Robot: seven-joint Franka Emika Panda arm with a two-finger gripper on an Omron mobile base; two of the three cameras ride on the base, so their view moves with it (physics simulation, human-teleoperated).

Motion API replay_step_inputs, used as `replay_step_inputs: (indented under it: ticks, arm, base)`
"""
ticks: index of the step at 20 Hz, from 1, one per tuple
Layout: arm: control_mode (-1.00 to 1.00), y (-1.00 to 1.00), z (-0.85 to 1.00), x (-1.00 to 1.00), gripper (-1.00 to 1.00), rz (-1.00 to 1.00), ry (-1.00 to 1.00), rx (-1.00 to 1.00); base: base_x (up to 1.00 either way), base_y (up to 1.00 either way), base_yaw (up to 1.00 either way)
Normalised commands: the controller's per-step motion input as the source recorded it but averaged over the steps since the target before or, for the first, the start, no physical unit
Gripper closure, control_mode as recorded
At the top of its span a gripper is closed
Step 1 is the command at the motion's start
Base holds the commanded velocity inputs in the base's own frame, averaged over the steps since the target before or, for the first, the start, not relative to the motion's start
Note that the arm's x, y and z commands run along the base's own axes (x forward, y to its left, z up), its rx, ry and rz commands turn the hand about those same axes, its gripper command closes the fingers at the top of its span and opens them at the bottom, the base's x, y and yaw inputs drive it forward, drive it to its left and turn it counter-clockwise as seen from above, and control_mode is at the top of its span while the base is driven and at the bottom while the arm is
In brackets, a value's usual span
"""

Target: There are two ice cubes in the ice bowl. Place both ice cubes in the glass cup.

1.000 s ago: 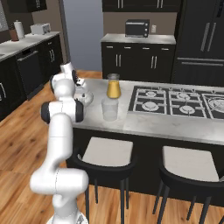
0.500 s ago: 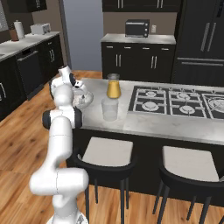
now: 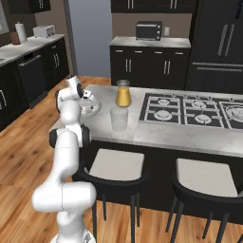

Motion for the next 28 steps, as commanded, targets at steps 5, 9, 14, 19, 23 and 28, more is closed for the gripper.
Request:
replay_step_inputs:
  ticks: [5,9,14,19,23,28]
  arm:
    - [-1.0,0.0,-0.24,0.19,-1.0,0.0,0.0,0.0]
    - [-1.0,0.01,-0.26,0.07,-1.0,0.0,0.0,0.0]
    - [-1.0,0.01,-0.25,0.05,-1.0,0.01,0.0,0.0]
    - [-1.0,0.23,-0.17,-0.01,-1.0,0.04,0.02,-0.03]
    - [-1.0,0.34,0.06,-0.21,-1.0,0.03,-0.03,-0.07]
    - [-1.0,0.06,0.13,-0.15,-1.0,0.0,0.0,0.0]
  base:
    - [0.0,0.0,0.0]
    - [0.0,0.0,0.0]
    - [0.0,0.0,0.0]
    - [0.0,0.0,0.0]
    - [0.0,0.0,0.0]
    - [0.0,0.0,0.0]
